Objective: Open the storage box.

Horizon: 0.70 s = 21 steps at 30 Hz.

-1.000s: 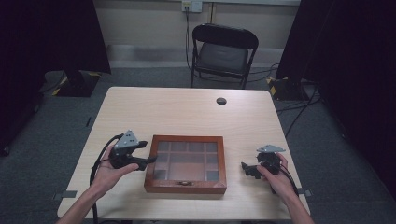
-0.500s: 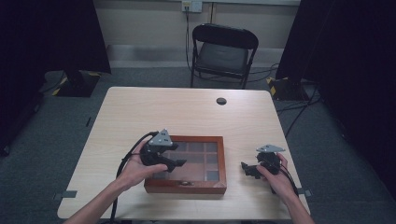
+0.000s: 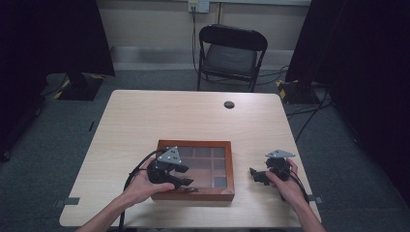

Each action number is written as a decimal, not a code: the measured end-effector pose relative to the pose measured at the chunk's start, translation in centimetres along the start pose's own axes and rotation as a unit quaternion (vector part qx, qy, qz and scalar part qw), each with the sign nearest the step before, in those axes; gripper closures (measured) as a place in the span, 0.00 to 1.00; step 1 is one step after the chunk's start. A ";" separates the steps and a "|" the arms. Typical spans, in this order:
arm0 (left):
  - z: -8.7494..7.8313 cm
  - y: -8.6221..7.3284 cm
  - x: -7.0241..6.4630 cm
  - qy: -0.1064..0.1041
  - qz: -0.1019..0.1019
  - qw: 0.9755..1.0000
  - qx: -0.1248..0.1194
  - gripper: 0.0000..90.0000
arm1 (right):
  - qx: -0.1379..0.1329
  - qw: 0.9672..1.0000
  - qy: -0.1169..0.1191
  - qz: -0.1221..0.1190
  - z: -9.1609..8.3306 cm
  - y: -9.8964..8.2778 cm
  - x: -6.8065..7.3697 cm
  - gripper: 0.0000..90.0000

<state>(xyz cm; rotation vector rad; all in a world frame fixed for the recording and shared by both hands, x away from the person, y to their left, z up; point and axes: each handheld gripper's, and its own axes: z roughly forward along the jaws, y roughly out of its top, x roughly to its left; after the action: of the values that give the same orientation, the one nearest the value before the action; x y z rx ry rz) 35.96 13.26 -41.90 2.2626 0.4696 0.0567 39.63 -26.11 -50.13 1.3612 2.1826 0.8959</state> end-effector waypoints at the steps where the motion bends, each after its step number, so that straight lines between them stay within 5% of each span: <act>1: 0.1 -0.1 -0.1 0.001 0.000 1.000 -0.001 0.59 | 0.000 1.000 0.000 0.000 0.0 0.0 0.0 0.00; 5: 0.3 -0.1 -0.3 -0.026 0.000 1.000 0.000 0.65 | 0.000 1.000 0.000 0.000 0.0 0.0 0.0 0.00; 8: 0.4 -0.1 -0.7 -0.035 0.025 0.999 0.027 0.73 | 0.000 1.000 0.000 0.000 0.0 0.0 0.0 0.00; 21: 1.0 -0.3 -1.3 -0.052 0.028 0.998 0.011 0.88 | 0.000 1.000 0.000 0.000 0.0 0.0 0.0 0.00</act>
<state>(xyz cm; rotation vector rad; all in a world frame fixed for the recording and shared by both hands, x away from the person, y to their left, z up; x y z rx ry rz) 34.82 12.26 -42.59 2.2867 0.3547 -0.0374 39.63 -26.12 -50.13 1.3612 2.1826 0.8957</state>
